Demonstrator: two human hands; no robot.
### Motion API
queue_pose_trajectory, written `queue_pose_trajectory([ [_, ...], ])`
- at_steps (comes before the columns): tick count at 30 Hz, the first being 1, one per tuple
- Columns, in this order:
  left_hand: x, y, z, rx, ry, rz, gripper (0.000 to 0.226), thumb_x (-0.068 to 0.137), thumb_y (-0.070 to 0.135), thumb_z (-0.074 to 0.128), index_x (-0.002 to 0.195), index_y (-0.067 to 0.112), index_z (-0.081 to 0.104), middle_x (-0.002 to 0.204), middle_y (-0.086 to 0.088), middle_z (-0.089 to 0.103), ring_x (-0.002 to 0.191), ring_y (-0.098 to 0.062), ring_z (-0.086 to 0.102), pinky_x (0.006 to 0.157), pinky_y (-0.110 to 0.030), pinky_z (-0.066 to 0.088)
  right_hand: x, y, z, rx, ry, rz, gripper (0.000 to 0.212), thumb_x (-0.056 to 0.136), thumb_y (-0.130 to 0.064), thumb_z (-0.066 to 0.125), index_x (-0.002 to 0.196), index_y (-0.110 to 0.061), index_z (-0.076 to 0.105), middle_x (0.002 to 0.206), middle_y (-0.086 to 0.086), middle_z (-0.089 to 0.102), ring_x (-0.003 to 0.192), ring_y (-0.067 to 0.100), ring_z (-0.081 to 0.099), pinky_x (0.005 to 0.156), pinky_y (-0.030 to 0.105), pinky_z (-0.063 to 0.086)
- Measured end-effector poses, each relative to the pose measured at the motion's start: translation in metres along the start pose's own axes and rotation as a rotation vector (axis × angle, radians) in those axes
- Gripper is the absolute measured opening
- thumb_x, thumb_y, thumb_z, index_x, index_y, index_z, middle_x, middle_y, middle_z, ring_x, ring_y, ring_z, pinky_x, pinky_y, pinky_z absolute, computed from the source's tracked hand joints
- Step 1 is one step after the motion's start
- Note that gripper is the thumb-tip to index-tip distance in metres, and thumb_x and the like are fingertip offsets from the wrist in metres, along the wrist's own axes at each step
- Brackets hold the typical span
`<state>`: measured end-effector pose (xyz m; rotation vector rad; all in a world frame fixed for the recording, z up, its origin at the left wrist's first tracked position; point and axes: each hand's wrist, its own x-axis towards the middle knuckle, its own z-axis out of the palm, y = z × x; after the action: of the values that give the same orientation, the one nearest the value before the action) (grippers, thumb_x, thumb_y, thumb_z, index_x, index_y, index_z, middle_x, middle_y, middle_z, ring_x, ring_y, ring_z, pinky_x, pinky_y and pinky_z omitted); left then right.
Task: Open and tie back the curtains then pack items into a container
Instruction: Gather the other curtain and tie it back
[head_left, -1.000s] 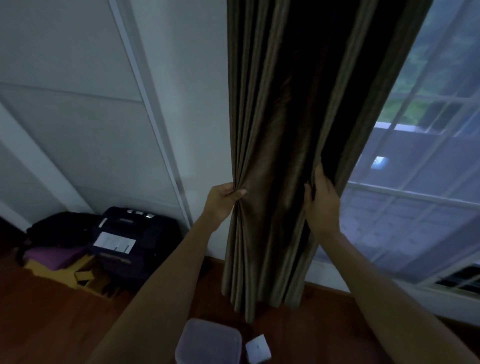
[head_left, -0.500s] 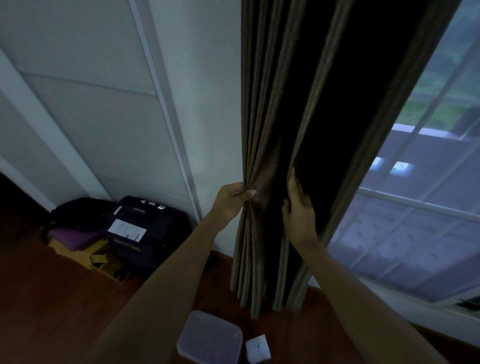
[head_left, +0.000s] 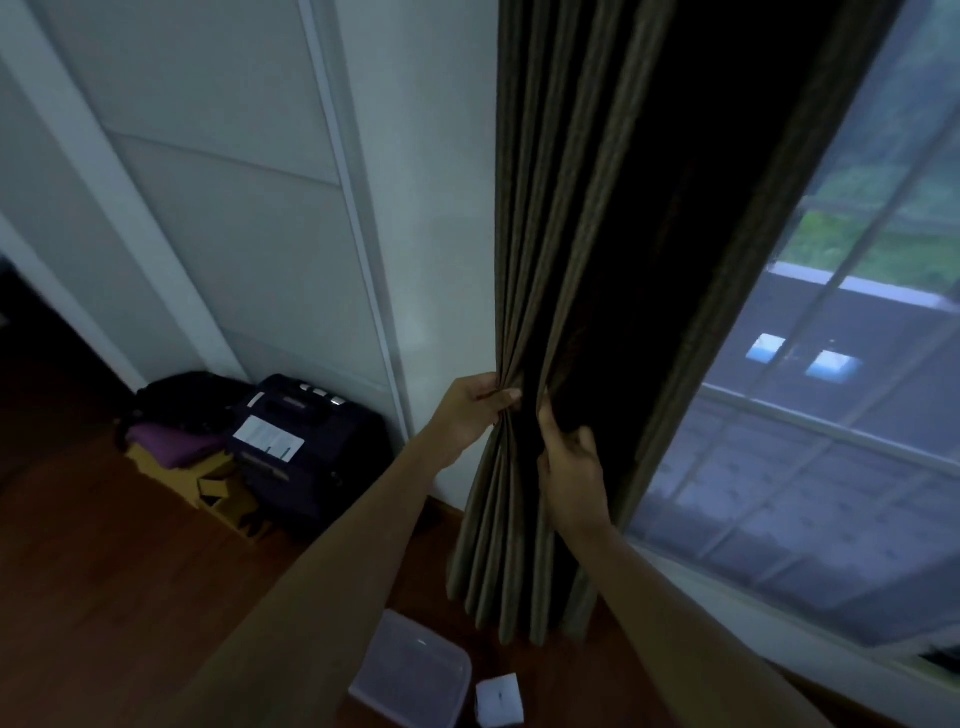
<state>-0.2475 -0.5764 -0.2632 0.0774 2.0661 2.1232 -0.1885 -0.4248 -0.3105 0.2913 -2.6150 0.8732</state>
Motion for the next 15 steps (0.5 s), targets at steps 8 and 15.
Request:
queue_pose_trajectory([
  [8,-0.017,-0.001,0.027,-0.006,0.005,-0.009,0.02,0.095,0.004,0.053,0.093,0.014,0.07,0.09,0.003,0.071,0.084,-0.007,0.066,0.079,-0.017,0.052,-0.014,0.009,-0.004,-0.101,0.012,-0.139,0.078,0.091,-0.01,0.055,0.15,-0.023,0.005,0.097,0.027,0.059,0.086,0.032,0.064,0.073,0.042,0.058],
  [15,-0.025,0.0,0.04,0.303,0.052,0.062,0.021,0.084,0.022,0.071,0.101,0.01,0.072,0.097,-0.002,0.073,0.088,-0.009,0.067,0.075,-0.016,0.051,-0.038,0.014,0.003,-0.017,-0.173,0.066,0.049,0.099,-0.037,0.032,0.146,-0.025,0.035,0.137,0.014,0.048,0.121,0.03,0.05,0.095,0.035,0.044],
])
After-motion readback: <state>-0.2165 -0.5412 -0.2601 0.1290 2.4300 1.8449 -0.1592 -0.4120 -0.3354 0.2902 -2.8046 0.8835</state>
